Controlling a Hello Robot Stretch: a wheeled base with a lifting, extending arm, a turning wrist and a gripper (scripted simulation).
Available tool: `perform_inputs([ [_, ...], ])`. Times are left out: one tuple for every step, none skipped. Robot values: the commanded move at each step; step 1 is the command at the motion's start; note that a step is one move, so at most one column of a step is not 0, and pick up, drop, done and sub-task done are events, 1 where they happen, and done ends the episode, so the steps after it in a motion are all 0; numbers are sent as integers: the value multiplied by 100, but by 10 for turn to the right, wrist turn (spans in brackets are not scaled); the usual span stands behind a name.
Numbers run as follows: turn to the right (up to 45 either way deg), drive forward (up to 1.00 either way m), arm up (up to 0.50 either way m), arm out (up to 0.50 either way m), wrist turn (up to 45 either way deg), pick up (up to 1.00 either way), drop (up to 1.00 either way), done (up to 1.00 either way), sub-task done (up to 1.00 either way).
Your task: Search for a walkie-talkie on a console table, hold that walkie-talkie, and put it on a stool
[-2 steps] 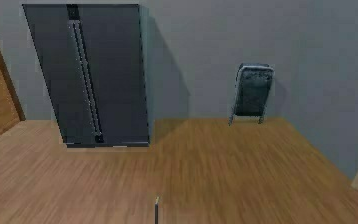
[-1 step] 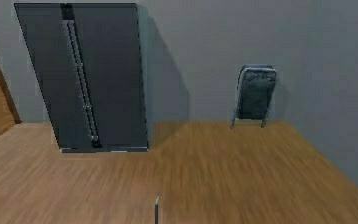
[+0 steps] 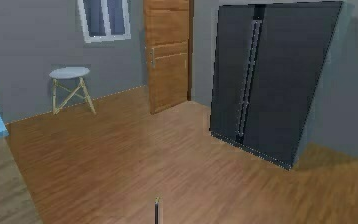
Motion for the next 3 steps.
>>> perform_inputs([
  [-180,0,0,0,0,0,0,0,0],
  [0,100,0,0,0,0,0,0,0],
  [-60,0,0,0,0,0,0,0,0],
])
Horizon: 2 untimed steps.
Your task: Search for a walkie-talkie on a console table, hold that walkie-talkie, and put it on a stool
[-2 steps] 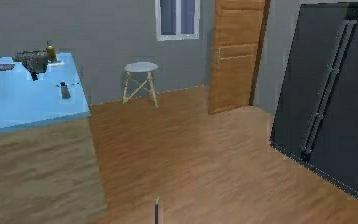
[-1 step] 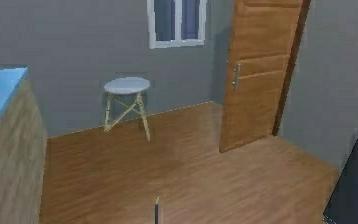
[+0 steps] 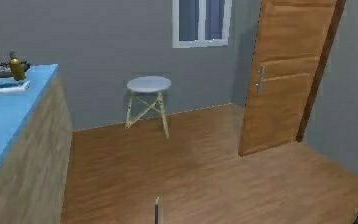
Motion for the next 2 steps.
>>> perform_inputs([
  [0,20,0,0,0,0,0,0,0],
  [-150,0,0,0,0,0,0,0,0],
])
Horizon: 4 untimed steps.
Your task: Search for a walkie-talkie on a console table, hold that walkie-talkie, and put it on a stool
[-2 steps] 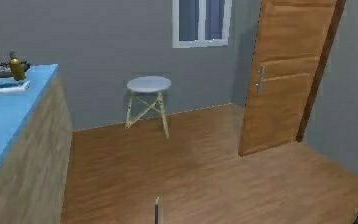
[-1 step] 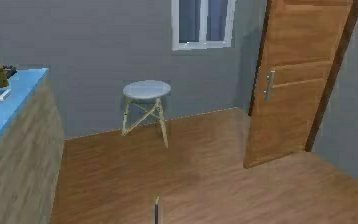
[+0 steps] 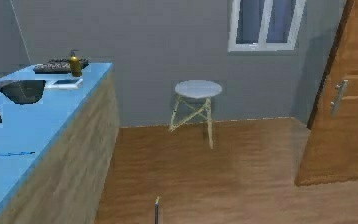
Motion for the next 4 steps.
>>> perform_inputs([
  [0,100,0,0,0,0,0,0,0],
  [-60,0,0,0,0,0,0,0,0],
  [0,75,0,0,0,0,0,0,0],
  [450,0,0,0,0,0,0,0,0],
])
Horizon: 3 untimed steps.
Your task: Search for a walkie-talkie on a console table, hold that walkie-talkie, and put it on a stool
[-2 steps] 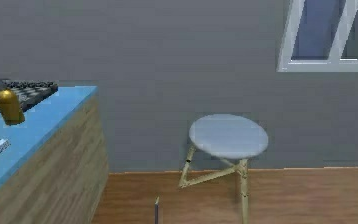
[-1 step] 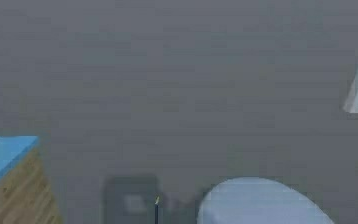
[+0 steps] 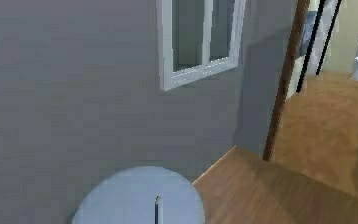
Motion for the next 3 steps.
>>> perform_inputs([
  [450,0,0,0,0,0,0,0,0],
  [330,0,0,0,0,0,0,0,0],
  [-450,0,0,0,0,0,0,0,0],
])
